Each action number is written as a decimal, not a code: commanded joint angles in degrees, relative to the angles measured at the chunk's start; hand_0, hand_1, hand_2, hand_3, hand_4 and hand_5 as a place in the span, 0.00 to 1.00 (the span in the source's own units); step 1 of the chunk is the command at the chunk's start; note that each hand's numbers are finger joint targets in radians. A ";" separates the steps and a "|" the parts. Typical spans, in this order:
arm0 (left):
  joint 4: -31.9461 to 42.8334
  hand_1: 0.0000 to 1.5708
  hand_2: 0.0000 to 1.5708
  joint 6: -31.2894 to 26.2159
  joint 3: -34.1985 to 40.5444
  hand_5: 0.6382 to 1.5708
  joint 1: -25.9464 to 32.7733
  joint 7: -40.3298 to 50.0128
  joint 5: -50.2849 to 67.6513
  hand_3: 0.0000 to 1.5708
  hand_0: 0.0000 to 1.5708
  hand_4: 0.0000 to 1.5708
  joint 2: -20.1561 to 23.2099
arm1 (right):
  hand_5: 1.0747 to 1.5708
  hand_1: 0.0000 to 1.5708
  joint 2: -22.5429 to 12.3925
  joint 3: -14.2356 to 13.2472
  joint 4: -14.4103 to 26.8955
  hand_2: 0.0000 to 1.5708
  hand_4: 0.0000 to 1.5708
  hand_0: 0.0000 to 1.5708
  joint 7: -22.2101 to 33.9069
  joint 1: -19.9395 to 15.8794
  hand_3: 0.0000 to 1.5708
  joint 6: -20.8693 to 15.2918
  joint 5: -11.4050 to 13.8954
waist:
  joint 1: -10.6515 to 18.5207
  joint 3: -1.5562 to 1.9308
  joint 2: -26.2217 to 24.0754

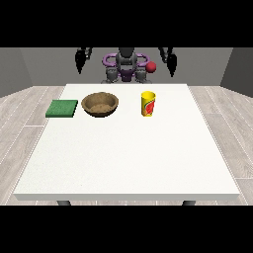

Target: Pick the cup and pour the ball into the bowl, then pick the bowl and place it on the pad

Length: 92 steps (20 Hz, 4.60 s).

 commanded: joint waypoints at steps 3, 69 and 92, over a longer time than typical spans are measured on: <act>-4.35 0.00 0.00 -0.34 0.00 0.85 -0.51 3.83 0.19 0.00 0.00 0.00 1.60 | 1.00 0.00 -2.12 -0.55 -4.35 0.00 0.00 0.00 3.89 -0.49 0.00 0.30 -0.15 | -0.31 0.86 -10.99; 45.81 0.84 1.00 33.06 11.13 0.97 -34.05 -33.85 -12.50 1.00 0.84 0.68 6.68 | 1.00 0.00 -14.76 -14.63 19.75 0.00 0.00 0.00 -14.95 -27.60 0.25 20.15 -14.60 | -15.31 1.29 22.36; 54.58 0.62 1.00 32.73 -27.46 0.99 -52.32 25.58 -70.58 1.00 0.62 0.51 -3.39 | 0.95 0.00 -17.06 -17.23 44.90 0.08 0.45 0.00 -17.87 -27.11 0.08 22.07 -11.95 | -8.17 1.36 1.49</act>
